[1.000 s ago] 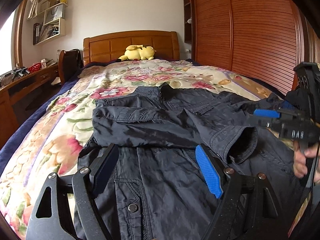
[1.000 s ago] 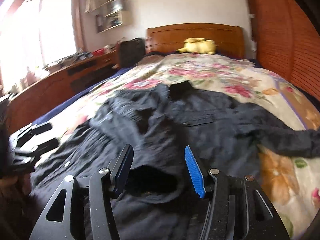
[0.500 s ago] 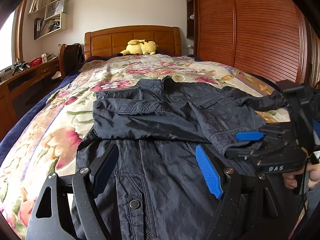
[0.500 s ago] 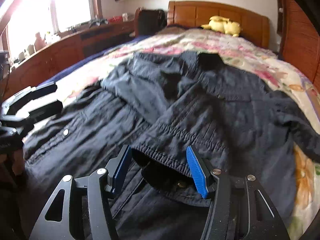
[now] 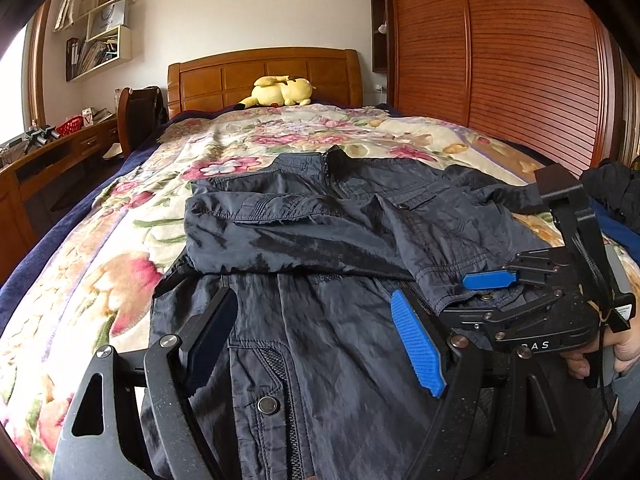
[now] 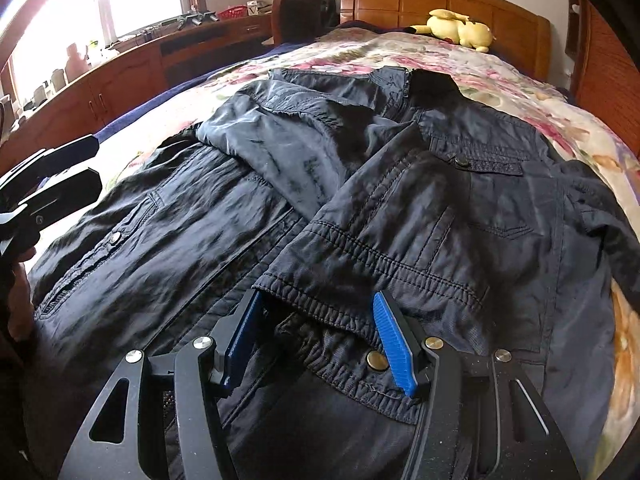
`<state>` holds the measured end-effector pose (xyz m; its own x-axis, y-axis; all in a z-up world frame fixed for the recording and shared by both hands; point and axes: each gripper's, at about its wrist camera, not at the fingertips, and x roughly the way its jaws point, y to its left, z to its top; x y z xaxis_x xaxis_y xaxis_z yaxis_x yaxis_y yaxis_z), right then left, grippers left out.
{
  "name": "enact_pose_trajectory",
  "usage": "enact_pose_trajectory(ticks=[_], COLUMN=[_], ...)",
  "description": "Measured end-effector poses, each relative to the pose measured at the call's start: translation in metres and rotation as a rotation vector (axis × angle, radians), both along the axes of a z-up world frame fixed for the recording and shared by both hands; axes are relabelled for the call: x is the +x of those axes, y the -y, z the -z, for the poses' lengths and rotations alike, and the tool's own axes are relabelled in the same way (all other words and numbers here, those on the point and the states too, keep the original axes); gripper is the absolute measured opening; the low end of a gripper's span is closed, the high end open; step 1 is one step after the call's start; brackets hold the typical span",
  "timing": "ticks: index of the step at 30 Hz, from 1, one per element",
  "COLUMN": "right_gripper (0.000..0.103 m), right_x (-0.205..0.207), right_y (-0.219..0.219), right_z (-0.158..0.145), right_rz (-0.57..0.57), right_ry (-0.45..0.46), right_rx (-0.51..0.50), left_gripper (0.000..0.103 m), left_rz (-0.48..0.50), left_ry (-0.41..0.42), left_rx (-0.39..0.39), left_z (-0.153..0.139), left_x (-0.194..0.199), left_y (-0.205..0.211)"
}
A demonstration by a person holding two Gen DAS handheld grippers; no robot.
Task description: Fold large clothes
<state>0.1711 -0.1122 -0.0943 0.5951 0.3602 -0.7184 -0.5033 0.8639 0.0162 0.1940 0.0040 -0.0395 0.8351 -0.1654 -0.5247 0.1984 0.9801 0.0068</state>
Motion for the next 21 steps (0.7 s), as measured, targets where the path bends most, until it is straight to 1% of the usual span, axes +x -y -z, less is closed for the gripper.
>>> enact_pose_trajectory(ticks=[1,2,3,5,6,7,9,13,17,21], right_gripper=[0.056,0.047,0.043,0.024,0.019,0.009,0.007,0.004,0.004,0.004], right_x=[0.001,-0.001,-0.001,-0.004,-0.006,-0.008,-0.011,-0.015,-0.016,-0.013], right_y=[-0.001,-0.002,-0.002,-0.003,-0.004,-0.005,0.0,0.027,0.072,0.107], right_z=[0.001,0.001,0.002,0.001,0.0,-0.002,-0.008,-0.028,-0.047,-0.046], right_rz=[-0.001,-0.006,-0.009,-0.027,-0.033,-0.031,-0.017,0.054,0.204,0.323], right_ry=[0.002,0.003,0.005,0.018,0.029,0.046,0.073,0.143,0.206,0.202], right_rx=[0.0,0.003,0.004,0.0,-0.007,-0.015,-0.004,0.074,0.163,0.196], left_gripper=[0.08,0.08,0.08,0.08,0.08,0.08,0.08,0.08,0.08,0.08], left_rz=[0.0,0.0,0.0,0.001,0.001,0.001,0.001,0.002,0.003,0.003], left_ry=[0.0,-0.001,-0.001,-0.005,-0.007,-0.009,-0.012,-0.015,-0.015,-0.018], left_rx=[0.0,0.0,0.0,0.001,0.001,0.001,-0.002,-0.003,-0.002,0.005], left_z=[0.0,0.001,0.001,0.002,0.003,0.003,0.004,0.005,0.005,0.006], left_x=[0.0,0.0,0.0,0.0,0.0,0.0,0.0,0.001,0.002,0.002], left_y=[0.0,0.0,0.001,0.001,0.001,0.001,0.0,-0.001,-0.001,0.0])
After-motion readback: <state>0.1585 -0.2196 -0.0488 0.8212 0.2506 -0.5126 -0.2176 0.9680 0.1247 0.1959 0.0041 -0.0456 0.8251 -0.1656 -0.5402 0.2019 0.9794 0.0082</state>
